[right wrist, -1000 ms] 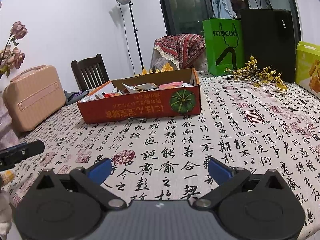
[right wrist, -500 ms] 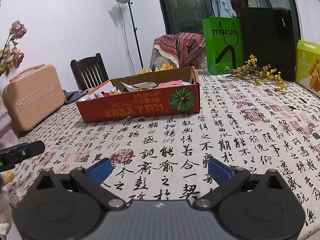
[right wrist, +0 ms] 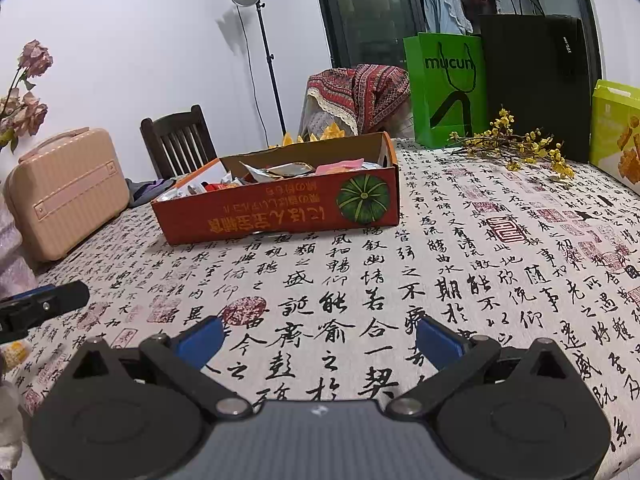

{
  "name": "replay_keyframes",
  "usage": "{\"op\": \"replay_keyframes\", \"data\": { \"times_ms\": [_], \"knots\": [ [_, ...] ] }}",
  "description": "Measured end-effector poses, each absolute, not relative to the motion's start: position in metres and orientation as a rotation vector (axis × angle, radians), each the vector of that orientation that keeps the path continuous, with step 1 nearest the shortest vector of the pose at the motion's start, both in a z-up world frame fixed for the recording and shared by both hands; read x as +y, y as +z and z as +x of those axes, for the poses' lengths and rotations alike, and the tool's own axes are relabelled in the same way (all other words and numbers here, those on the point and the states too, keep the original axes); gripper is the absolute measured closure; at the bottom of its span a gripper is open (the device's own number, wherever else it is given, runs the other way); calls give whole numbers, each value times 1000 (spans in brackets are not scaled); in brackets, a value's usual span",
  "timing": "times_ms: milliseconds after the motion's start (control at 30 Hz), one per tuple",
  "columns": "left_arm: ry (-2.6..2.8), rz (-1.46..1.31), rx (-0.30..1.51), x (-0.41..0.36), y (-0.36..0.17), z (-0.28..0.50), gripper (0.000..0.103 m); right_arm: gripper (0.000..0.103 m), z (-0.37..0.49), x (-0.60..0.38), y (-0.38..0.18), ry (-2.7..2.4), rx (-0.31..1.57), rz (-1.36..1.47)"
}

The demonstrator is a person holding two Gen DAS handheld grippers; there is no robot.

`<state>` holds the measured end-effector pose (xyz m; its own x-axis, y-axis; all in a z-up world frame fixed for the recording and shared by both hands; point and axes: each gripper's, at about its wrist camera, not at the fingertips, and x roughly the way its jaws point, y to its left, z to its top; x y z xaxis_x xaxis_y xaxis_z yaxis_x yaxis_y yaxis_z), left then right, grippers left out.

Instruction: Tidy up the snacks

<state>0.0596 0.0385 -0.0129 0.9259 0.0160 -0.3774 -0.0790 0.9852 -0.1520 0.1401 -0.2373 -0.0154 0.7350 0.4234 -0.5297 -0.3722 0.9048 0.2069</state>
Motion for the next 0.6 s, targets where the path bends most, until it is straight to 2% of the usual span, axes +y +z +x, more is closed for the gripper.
{"op": "replay_keyframes", "data": {
  "times_ms": [600],
  "knots": [
    [8, -183, 380, 39, -13, 58, 0, 0, 140, -235, -17, 441, 608, 84]
  ]
}}
